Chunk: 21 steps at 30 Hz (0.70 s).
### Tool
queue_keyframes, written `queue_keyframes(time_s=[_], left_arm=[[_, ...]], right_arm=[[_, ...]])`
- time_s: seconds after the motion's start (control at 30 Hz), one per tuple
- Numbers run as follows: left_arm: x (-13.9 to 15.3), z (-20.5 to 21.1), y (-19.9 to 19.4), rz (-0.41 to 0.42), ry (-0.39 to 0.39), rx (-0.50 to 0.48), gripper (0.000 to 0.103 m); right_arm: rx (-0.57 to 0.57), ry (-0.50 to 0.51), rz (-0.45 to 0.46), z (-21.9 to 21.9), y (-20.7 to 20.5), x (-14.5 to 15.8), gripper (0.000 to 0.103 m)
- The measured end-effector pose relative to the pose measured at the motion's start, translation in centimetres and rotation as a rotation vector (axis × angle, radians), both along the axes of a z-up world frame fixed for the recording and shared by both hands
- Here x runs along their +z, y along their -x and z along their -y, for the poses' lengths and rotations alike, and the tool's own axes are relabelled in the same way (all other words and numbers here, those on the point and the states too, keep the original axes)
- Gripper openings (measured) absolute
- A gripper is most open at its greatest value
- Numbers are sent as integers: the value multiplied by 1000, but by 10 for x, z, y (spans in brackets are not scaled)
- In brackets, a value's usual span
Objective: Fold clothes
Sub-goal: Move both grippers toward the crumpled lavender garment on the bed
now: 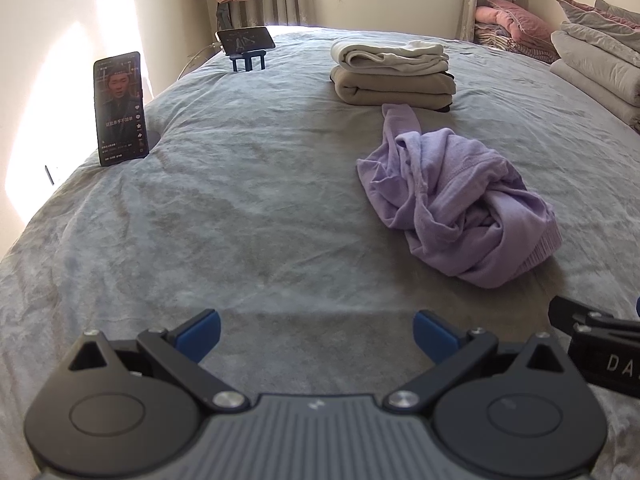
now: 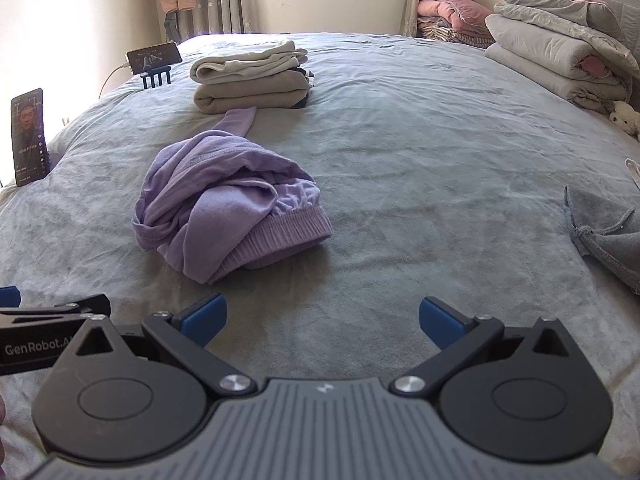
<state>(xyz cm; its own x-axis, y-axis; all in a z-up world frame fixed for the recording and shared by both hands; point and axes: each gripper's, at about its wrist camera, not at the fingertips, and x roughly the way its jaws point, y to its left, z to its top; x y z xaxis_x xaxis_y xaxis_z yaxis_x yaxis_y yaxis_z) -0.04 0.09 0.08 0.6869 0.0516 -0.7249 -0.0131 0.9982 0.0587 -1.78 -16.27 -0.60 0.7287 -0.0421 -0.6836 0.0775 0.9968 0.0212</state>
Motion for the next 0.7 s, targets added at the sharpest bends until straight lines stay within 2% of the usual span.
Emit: queue_keyframes(time_s=[0.47, 0.7], left_arm=[[8, -1, 3, 0, -2, 15, 103], [18, -1, 10, -19, 19, -16, 103]], right_arm=[[-28, -3, 41, 5, 6, 17, 103], [-38, -23, 47, 7, 10, 30, 103]])
